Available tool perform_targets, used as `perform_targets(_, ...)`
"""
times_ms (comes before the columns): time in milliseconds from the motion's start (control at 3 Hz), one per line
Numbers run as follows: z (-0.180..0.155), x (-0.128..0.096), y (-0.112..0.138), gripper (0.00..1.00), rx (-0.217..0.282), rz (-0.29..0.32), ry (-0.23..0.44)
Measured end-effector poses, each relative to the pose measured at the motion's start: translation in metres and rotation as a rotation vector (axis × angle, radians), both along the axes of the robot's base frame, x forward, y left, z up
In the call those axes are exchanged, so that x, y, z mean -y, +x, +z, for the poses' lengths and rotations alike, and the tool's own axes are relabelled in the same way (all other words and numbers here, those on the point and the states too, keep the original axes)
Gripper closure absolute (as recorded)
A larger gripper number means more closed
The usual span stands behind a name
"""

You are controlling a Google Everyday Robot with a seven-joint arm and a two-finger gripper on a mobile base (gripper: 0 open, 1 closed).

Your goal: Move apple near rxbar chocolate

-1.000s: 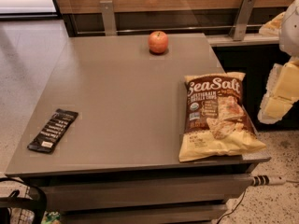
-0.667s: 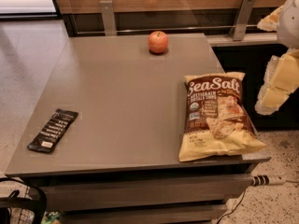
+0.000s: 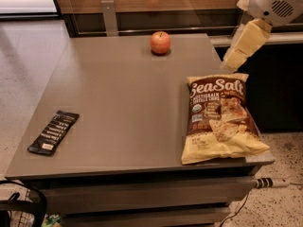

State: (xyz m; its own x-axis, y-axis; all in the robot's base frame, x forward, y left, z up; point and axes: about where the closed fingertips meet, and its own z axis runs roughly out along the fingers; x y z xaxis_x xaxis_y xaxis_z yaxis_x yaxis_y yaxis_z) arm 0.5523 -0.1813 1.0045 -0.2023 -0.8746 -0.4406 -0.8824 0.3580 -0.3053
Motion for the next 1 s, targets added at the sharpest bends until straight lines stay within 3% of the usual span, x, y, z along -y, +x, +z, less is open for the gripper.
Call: perform_targets(1000, -0.026, -0.072, 0.133, 0.0, 0.174, -0.012, 0.514)
